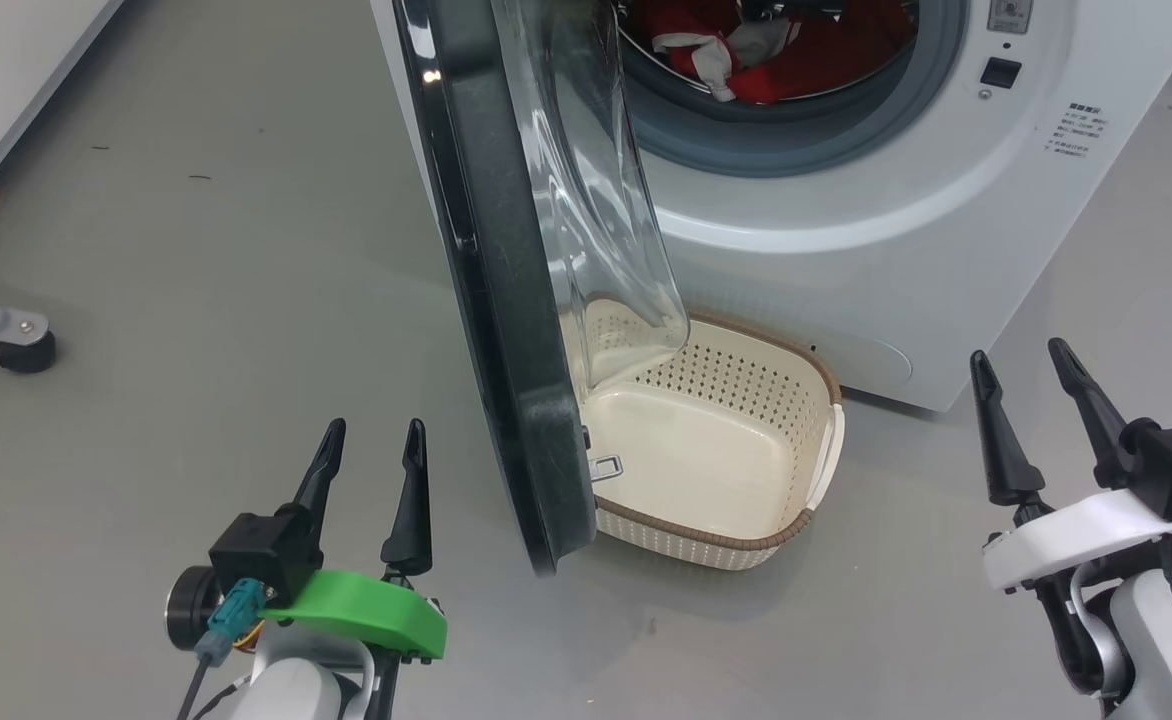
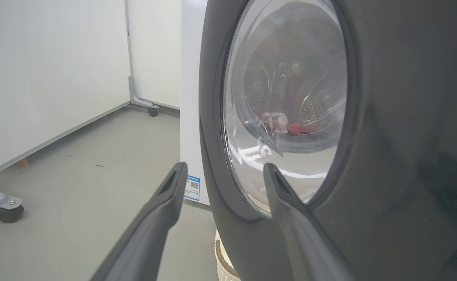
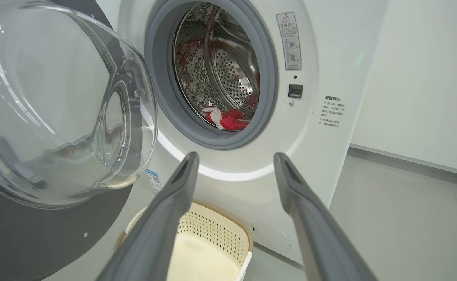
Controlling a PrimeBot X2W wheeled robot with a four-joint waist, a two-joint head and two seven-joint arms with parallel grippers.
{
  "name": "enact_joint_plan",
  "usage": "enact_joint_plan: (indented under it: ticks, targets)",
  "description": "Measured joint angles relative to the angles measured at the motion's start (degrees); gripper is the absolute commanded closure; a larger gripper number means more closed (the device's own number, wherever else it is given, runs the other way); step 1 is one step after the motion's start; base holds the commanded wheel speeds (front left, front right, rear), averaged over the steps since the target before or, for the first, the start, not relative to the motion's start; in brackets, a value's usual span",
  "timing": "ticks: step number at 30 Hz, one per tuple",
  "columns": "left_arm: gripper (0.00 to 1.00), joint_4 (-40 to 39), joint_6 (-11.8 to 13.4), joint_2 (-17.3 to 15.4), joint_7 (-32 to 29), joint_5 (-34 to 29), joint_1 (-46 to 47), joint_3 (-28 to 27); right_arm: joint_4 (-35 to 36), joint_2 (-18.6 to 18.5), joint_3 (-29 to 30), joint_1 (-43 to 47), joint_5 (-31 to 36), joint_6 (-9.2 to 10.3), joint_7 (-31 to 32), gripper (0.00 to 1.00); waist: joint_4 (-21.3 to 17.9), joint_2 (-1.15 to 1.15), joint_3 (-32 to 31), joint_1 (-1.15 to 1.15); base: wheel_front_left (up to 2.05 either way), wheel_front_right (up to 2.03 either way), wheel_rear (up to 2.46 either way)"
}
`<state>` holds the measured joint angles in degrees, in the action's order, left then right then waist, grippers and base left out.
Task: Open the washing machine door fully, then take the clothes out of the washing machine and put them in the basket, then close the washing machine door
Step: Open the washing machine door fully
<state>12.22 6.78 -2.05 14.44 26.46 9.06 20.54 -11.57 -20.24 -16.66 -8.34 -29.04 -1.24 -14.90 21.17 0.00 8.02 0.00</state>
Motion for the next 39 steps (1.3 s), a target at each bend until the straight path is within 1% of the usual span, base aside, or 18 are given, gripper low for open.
enact_joint_plan:
  ticks: [1, 3, 4, 10, 14, 17, 28, 29, 35, 36, 37, 38, 39]
  targets:
    - [0.0, 0.0, 0.0, 0.0, 0.0, 0.0, 0.0, 0.0, 0.6, 0.7, 0.4, 0.1, 0.9, 0.43, 0.0, 0.0, 0.0, 0.0, 0.0, 0.0, 0.0, 0.0, 0.0]
    - [0.0, 0.0, 0.0, 0.0, 0.0, 0.0, 0.0, 0.0, 1.7, 1.8, 0.7, 0.6, 2.2, 0.49, 0.0, 0.0, -0.1, 0.0, -0.1, 0.0, 0.0, 0.0, 0.0]
    - [0.0, 0.0, 0.0, 0.0, 0.0, 0.0, 0.0, 0.0, 1.9, 2.4, 0.6, 0.9, 2.8, 0.89, 0.0, 0.0, -0.1, 0.0, -0.1, 0.0, 0.0, 0.0, 0.0]
    - [0.0, 0.0, 0.0, 0.0, 0.0, 0.0, -0.1, 0.0, 2.4, 5.9, 0.3, 4.3, 5.1, 0.97, 0.0, 0.0, -0.3, 0.0, -0.1, 0.0, 0.0, 0.0, 0.0]
    - [0.0, 0.0, 0.0, -0.1, 0.0, 0.0, -0.1, 0.0, 2.6, 7.3, 0.4, 4.8, 5.8, 0.99, 0.0, 0.0, -0.4, 0.0, -0.1, 0.0, 0.0, 0.0, 0.0]
    - [0.0, 0.1, 0.0, -0.1, 0.0, 0.0, -0.2, 0.0, 2.9, 8.8, 0.9, 5.5, 7.2, 1.41, 0.0, 0.0, -0.5, 0.0, -0.1, 0.0, 0.0, 0.0, 0.0]
    - [0.0, 0.3, 0.0, -0.1, 0.0, 0.1, -0.5, 0.0, 3.5, 10.5, 3.5, 6.6, 9.2, 1.26, 0.0, 0.0, -0.8, 0.0, -0.3, 0.0, 0.0, 0.0, 0.0]
    - [0.0, 0.3, 0.0, -0.1, 0.0, 0.1, -0.6, 0.0, 3.5, 10.8, 3.7, 6.6, 9.3, 0.9, 0.0, 0.0, -0.8, 0.0, -0.3, 0.0, 0.0, 0.0, 0.0]
    - [0.0, 0.4, 0.0, -0.1, 0.0, 0.2, -0.7, 0.0, 3.7, 11.4, 5.2, 6.6, 10.7, 0.34, 0.0, 0.0, -0.8, 0.0, -0.3, 0.0, 0.0, 0.0, 0.0]
    - [0.31, 0.4, 0.0, -0.1, 0.0, 0.3, -0.7, 0.0, 3.7, 11.5, 5.4, 6.6, 10.8, 0.3, 0.0, 0.0, -0.8, 0.0, -0.3, 0.0, 0.0, 0.0, 0.0]
    - [0.88, 0.4, 0.0, -0.1, 0.0, 0.3, -0.7, 0.0, 3.8, 11.6, 5.5, 6.6, 11.1, 0.29, 0.0, 0.0, -0.8, 0.0, -0.3, 0.0, 0.0, 0.0, 0.0]
    - [1.0, 0.4, 0.0, -0.1, 0.0, 0.4, -0.7, 0.0, 3.8, 11.8, 5.7, 6.6, 11.1, 0.13, 0.0, 0.0, -0.8, 0.0, -0.3, 0.0, 0.0, 0.0, 0.0]
    - [1.0, 0.5, 0.0, -0.1, 0.0, 0.5, -0.7, 0.0, 3.8, 12.0, 5.9, 6.6, 11.1, 0.1, 0.0, 0.0, -0.8, 0.0, -0.3, 0.0, 0.0, 0.0, 0.0]
